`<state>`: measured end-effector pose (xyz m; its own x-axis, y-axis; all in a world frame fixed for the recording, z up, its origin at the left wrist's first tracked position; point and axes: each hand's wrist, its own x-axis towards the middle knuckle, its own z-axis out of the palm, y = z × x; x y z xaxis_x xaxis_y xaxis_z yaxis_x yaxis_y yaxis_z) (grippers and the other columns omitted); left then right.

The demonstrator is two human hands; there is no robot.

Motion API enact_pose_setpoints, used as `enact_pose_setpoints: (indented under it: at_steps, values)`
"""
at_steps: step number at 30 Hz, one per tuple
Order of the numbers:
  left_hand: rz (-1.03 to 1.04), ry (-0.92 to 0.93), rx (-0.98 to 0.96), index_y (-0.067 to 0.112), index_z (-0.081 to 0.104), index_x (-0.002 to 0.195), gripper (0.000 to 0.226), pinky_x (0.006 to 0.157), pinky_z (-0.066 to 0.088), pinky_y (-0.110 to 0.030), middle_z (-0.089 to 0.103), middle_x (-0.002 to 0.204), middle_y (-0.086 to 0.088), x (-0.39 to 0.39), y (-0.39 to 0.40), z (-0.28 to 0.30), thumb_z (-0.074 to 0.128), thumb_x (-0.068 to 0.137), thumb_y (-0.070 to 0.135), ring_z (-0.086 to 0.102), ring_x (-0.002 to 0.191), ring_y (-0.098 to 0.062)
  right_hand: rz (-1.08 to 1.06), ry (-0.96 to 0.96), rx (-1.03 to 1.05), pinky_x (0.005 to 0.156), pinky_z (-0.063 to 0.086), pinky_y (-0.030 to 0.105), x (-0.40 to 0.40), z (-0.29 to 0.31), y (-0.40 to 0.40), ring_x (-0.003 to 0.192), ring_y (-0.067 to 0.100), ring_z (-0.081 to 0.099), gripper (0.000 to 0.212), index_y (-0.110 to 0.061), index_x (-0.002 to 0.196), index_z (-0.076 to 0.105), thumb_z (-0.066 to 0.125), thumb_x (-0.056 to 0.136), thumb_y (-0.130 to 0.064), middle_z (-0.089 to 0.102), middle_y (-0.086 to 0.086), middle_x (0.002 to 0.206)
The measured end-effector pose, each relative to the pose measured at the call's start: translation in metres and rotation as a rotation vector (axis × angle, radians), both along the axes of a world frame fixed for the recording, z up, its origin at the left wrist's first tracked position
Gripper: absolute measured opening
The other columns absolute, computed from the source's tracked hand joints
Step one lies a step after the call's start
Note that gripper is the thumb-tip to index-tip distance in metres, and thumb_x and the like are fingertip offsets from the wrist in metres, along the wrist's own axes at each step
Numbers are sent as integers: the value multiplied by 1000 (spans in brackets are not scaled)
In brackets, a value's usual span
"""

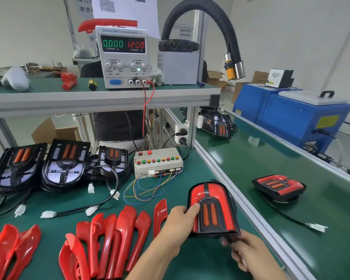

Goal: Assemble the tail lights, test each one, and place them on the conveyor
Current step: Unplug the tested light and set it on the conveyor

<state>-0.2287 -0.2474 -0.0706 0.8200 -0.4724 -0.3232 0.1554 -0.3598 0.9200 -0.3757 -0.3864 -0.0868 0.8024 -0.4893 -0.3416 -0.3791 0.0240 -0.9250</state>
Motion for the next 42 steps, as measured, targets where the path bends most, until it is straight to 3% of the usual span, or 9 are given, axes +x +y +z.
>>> enact_pose_setpoints:
  at_steps: [5, 8, 11, 14, 19, 23, 32, 36, 42]
  values:
    - [23, 77, -203, 8, 60, 84, 43, 66, 47, -26, 71, 75, -2, -39, -1, 5, 67, 91, 49, 62, 65, -11, -128, -204, 612, 34, 34, 24, -12, -3, -2, 41, 22, 43, 78, 10, 110, 71, 32, 100, -56, 64, 29, 78]
    - [-22, 198, -368, 1, 65, 106, 35, 90, 58, -42, 77, 97, -13, -57, -4, 13, 72, 92, 32, 75, 92, -27, -37, -211, 516, 46, 49, 31, -29, -6, -4, 48, 27, 59, 97, 0, 118, 74, 58, 74, -85, 67, 22, 71]
    - [-54, 323, -534, -4, 60, 114, 48, 86, 60, -50, 75, 104, -23, -71, -5, 19, 84, 78, 18, 74, 96, -39, -32, -90, 346, 87, 59, 42, -42, -4, -9, 90, 31, 76, 97, -9, 118, 76, 92, 45, -72, 79, 15, 98]
    - [-83, 397, -633, -6, 54, 117, 60, 69, 62, -45, 73, 104, -29, -82, -5, 22, 87, 70, 11, 74, 87, -41, 43, -168, 316, 106, 49, 45, -56, 1, -8, 119, 35, 67, 70, -21, 125, 74, 87, 69, -62, 71, 16, 127]
    - [-262, 457, -751, -5, 55, 123, 63, 84, 60, -52, 67, 117, -33, -95, -8, 27, 84, 71, 18, 69, 99, -45, -120, -660, 453, 119, 23, 62, -82, -5, -11, 146, 57, 24, 46, 9, 154, 15, 16, 115, -16, 19, 38, 158]
    - [-225, 331, -680, -3, 60, 117, 62, 96, 55, -55, 72, 114, -25, -99, -27, 42, 89, 72, 29, 71, 101, -39, -355, -566, 169, 93, 58, 43, -78, 1, 0, 117, 39, 68, 69, -22, 132, 66, 90, 73, -46, 69, 20, 128]
    - [-391, 58, -349, 47, 73, 100, 46, 97, 50, -26, 74, 112, 19, -110, -34, 47, 51, 74, 77, 65, 112, 4, -819, -255, -221, 93, 54, 47, -74, 21, -100, 124, 37, 59, 77, -25, 161, 15, 61, 100, -32, 47, 11, 153]
    - [-376, 22, -324, 33, 75, 101, 44, 103, 51, -34, 76, 107, 17, -115, -19, 33, 54, 80, 65, 67, 108, 3, -970, -138, -71, 58, 48, 32, -69, 13, -148, 99, 34, 60, 58, -2, 138, 34, 67, 97, -27, 52, 24, 138]
    - [-368, -18, -276, 27, 71, 108, 37, 105, 50, -36, 77, 105, 16, -118, -3, 28, 52, 88, 52, 68, 107, 1, -962, -169, 185, 70, 58, 44, -44, 5, -177, 102, 45, 68, 59, 0, 140, 33, 68, 96, -18, 53, 28, 136]
